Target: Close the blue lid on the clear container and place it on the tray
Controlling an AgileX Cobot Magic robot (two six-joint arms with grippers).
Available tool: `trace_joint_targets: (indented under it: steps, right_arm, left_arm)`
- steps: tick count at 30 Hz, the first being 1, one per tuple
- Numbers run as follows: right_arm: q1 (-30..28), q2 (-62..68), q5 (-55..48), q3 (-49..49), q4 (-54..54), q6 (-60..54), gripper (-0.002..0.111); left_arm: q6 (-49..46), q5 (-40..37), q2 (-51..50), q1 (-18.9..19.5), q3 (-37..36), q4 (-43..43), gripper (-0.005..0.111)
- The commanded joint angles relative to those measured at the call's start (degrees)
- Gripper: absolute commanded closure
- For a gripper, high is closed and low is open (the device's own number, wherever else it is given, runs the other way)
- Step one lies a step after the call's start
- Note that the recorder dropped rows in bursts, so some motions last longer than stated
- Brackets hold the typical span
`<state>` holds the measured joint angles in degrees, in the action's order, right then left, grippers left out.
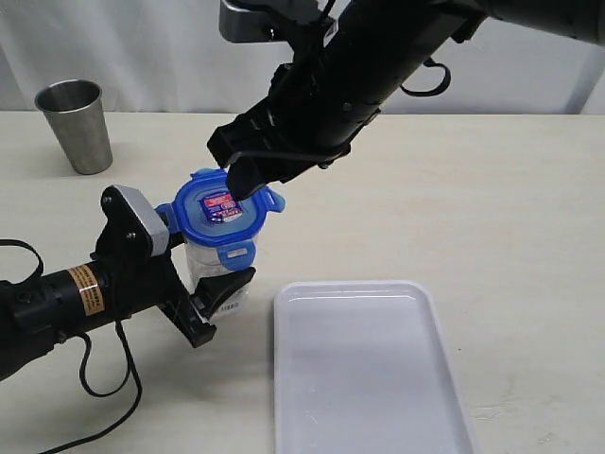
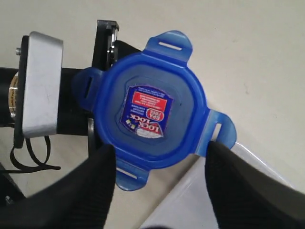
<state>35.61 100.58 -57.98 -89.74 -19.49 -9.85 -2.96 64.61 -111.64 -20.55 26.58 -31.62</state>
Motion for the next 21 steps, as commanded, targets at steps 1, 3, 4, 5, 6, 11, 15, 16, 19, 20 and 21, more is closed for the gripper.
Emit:
trace_joint_targets:
  steps: [1,3,4,5,6,11,15,16,19,20,21]
  right_arm:
    - [-0.4,1.8,0.3,-0.3,0.1,0.8,0.054]
    - [-0.4,2.6,0.6,-0.3,1.0,2.1,0.054]
    - [-0.4,2.7,0.8,-0.3,0.7,2.1,0.054]
    - [-0.4,3.0,1.0,-0.3,0.7,2.1,0.054]
    - [-0.4,3.3,1.3,-0.3,0.7,2.2,0.054]
    - [-0.4,4.6,3.2,-0.3,0.1,3.2,0.054]
    - [-0.4,5.8,4.7,-0.3,-0.8,3.2,0.054]
    - [-0.4,6.1,4.9,-0.3,-0.8,3.2,0.054]
    - [-0.4,6.9,5.0,-0.3,-1.4,3.4,0.054]
    - [-0.4,7.0,5.0,-0.3,-1.8,3.4,0.054]
    - [-0.4,7.4,5.0,-0.3,-2.4,3.4,0.054]
  left_arm:
    - [1.1,1.9,0.1,0.0,0.6,-0.5,0.107]
    - [1.3,1.9,0.1,0.0,0.6,0.8,0.107]
    - [1.3,1.9,0.1,0.0,0.6,0.9,0.107]
    - [1.3,1.9,0.1,0.0,0.6,0.9,0.107]
    - [1.3,1.9,0.1,0.0,0.6,0.9,0.107]
    - [1.9,2.1,0.1,0.0,0.6,0.8,0.107]
    - [3.0,2.0,0.1,0.0,0.6,0.8,0.107]
    - [3.0,1.9,0.1,0.0,0.6,0.8,0.107]
    - [3.3,1.9,0.1,0.0,0.6,0.4,0.107]
    - [3.3,1.8,0.1,0.0,0.6,0.4,0.107]
    - [3.5,1.8,0.1,0.0,0.6,0.4,0.107]
